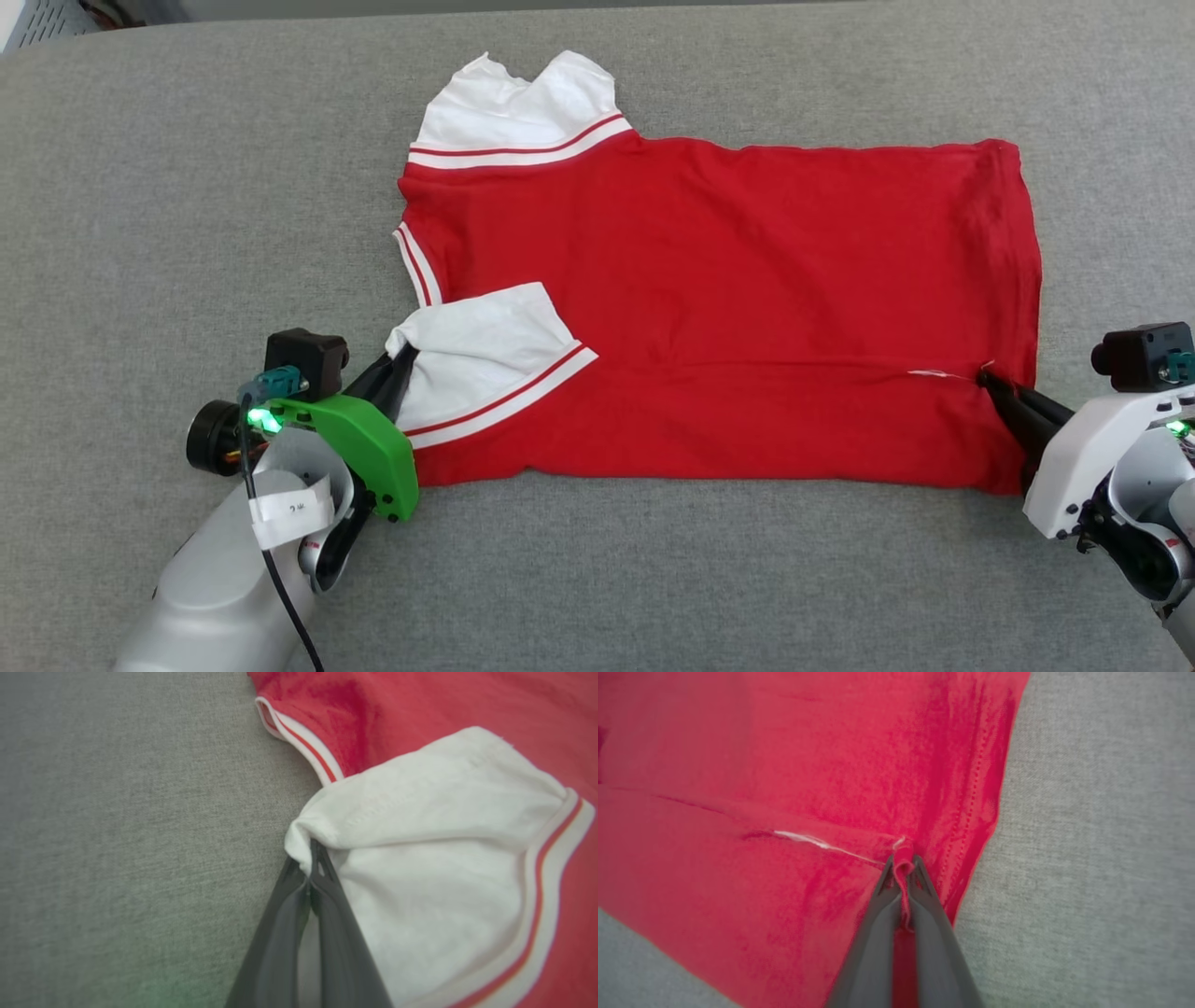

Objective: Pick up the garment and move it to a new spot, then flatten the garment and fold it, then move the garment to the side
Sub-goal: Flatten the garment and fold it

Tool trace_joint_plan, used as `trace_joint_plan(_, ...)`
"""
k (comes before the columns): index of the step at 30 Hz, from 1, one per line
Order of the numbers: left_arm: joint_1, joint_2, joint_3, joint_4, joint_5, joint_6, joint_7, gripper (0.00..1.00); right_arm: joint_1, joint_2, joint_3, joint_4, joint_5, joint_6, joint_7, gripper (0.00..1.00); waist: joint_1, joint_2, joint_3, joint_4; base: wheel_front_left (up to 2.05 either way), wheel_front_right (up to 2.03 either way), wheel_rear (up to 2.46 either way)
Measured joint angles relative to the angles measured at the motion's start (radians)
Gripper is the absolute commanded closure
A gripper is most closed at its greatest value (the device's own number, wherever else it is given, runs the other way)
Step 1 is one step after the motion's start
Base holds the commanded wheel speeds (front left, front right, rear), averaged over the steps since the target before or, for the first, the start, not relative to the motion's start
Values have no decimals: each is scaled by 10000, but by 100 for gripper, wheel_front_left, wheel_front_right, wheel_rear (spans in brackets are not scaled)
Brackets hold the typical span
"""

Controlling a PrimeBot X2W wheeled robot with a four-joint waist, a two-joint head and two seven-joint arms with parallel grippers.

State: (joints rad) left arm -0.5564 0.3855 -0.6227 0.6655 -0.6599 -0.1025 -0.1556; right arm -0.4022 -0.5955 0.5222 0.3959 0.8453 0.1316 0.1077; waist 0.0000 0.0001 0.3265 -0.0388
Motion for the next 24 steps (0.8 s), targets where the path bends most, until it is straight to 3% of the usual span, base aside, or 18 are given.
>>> trace_joint_plan(1,-36,-59,-23,130,-2,-4,-102,100,0,4,48,42,59,-2,-29,100,0,0,-41,18,0,0,0)
trace_joint_plan(2,-60,-100,-27,245,-19,-27,-148,80,0,-8,105,44,94,-2,-36,81,0,0,-82,35,0,0,0)
trace_joint_plan(3,-92,-148,-52,357,-54,-63,-188,29,0,-19,136,48,159,-2,-69,62,0,0,-144,56,0,0,0)
trace_joint_plan(4,-131,-159,-71,387,-21,-81,-330,0,1,-48,159,44,219,-2,-115,0,0,0,-214,78,0,0,0)
trace_joint_plan(9,-281,-27,-33,228,-29,-94,-464,0,144,-384,134,-261,314,-2,-571,0,0,0,-586,230,0,0,0)
trace_joint_plan(12,-704,284,-105,-245,-130,-161,151,0,395,-608,-100,-579,324,-2,-780,0,0,0,-830,364,0,0,0)
trace_joint_plan(16,-1198,861,-288,-1168,-623,-221,1739,0,788,-782,-380,-982,263,-2,-846,0,0,0,-1139,547,0,0,0)
trace_joint_plan(24,-1652,1923,-1634,-3005,-2577,-253,6623,0,1054,-663,-1039,-1459,-151,-2,-711,0,0,0,-1460,717,0,0,0)
